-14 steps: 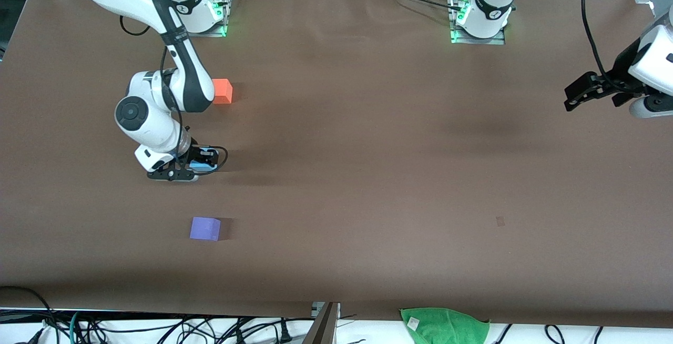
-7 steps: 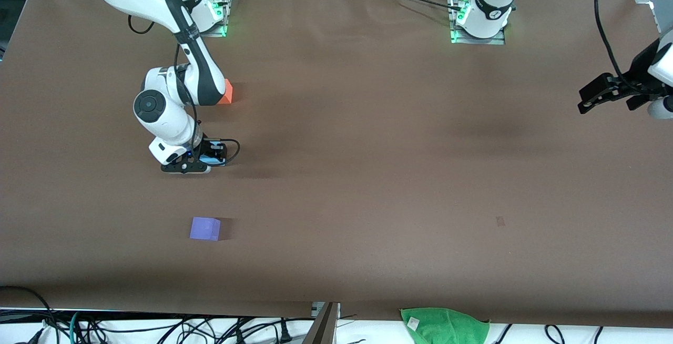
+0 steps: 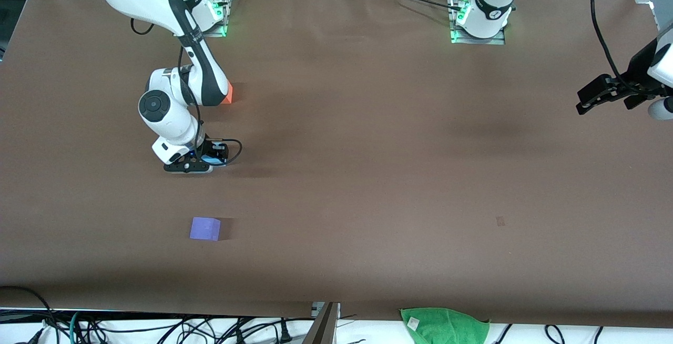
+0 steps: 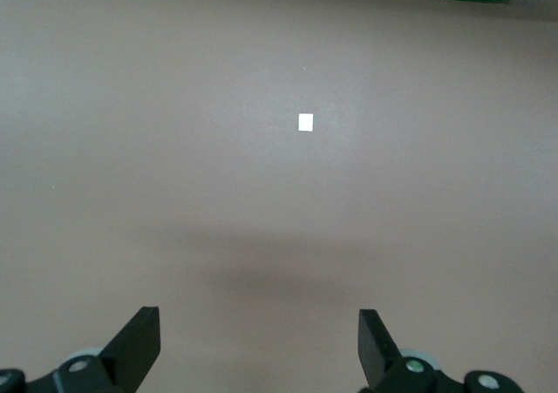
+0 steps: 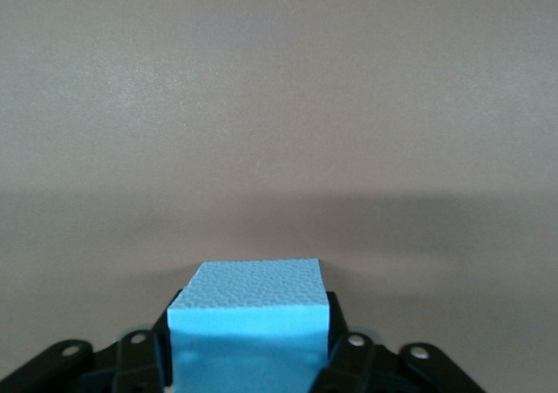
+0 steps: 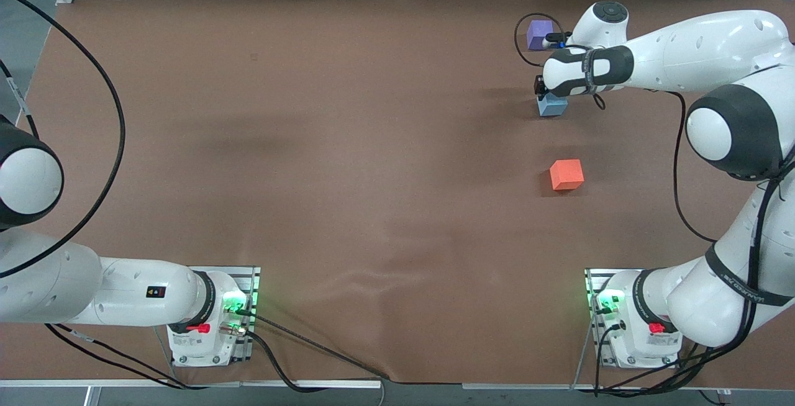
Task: Place blue block between orange and purple blocks
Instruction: 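Lower the blue cube between the orange and purple cubes, open the right gripper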
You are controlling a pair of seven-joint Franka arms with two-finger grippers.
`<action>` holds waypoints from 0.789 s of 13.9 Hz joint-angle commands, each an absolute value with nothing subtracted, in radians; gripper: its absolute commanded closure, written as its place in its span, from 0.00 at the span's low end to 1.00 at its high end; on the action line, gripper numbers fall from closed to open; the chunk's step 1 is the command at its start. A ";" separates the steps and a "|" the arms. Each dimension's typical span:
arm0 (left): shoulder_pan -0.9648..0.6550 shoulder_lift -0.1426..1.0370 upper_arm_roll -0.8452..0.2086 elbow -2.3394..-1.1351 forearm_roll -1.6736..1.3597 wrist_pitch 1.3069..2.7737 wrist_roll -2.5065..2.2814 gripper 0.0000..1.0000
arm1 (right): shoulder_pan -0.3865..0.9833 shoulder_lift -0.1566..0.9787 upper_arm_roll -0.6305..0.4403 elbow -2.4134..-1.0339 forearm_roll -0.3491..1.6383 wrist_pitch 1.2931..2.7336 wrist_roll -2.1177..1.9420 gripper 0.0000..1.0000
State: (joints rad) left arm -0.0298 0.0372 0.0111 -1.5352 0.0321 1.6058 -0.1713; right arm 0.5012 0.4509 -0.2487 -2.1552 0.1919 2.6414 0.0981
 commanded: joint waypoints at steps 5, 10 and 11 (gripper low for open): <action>-0.041 0.040 0.002 -1.508 0.017 1.578 -0.179 0.00 | 0.502 0.379 -0.296 -1.998 0.198 2.405 0.071 0.00; -0.041 0.037 -0.023 -1.505 0.020 1.566 -0.181 0.00 | 0.502 0.377 -0.374 -1.700 0.135 1.992 0.043 0.00; -0.041 0.037 -0.023 -1.505 0.020 1.566 -0.183 0.00 | 0.502 0.374 -0.385 -1.643 0.112 1.921 0.017 0.00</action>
State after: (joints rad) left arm -0.0392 0.0357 -0.0234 -1.5301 0.0320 1.5926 -0.1757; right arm 0.4994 0.3660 -0.3666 -1.7506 0.1532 2.0434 0.0578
